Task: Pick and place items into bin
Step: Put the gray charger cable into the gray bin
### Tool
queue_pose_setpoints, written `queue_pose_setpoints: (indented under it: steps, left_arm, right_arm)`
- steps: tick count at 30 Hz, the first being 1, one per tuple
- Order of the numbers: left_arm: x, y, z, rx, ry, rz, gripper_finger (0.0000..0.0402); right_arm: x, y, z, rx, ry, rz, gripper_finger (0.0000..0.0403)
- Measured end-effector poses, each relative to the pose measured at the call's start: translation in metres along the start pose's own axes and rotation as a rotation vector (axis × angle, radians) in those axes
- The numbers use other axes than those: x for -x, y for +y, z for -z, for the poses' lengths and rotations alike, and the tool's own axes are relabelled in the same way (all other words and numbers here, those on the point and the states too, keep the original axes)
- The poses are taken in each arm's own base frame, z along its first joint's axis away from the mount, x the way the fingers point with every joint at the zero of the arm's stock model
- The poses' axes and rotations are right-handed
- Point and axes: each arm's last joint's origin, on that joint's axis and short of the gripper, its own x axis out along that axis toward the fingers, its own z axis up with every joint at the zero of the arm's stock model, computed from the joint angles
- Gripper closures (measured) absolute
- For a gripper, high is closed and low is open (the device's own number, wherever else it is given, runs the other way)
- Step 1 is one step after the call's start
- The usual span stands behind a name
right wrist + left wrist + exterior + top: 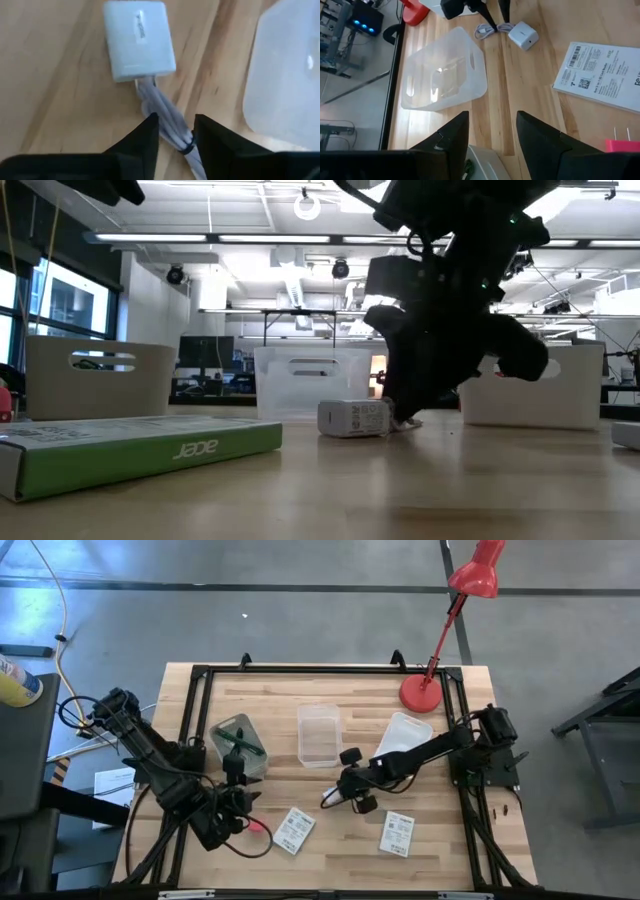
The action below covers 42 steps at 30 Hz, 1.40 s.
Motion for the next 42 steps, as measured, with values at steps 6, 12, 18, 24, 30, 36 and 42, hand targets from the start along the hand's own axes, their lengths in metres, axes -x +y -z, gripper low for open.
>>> queue_pose_setpoints:
  steps: [6,12,18,24,30,36,42]
  left_arm:
    - [0.0,0.0,0.0,0.0,-0.001,-0.002,0.025]
    - [0.0,0.0,0.0,0.001,-0.002,-0.004,0.025]
    - [0.0,0.0,0.0,0.005,-0.002,-0.004,0.025]
    - [0.0,0.0,0.0,0.001,-0.002,-0.004,0.025]
    - [0.0,0.001,0.0,0.0,-0.01,-0.022,0.025]
    - [0.0,0.001,0.0,0.0,-0.01,-0.023,0.025]
    - [0.0,0.001,0.0,-0.005,-0.009,-0.025,0.025]
  right_arm:
    - [0.0,0.002,0.001,0.001,0.005,-0.047,0.0385]
    - [0.001,0.007,0.002,-0.017,0.022,-0.055,0.0376]
    - [0.004,0.015,0.003,-0.014,0.05,-0.069,0.0397]
    - [0.006,0.024,0.002,-0.036,0.046,-0.084,0.0387]
    - [0.005,0.023,0.002,-0.074,0.043,-0.138,0.0373]
    - [0.005,0.02,0.003,-0.088,0.044,-0.15,0.0345]
    - [0.004,0.019,0.004,-0.088,0.045,-0.159,0.0334]
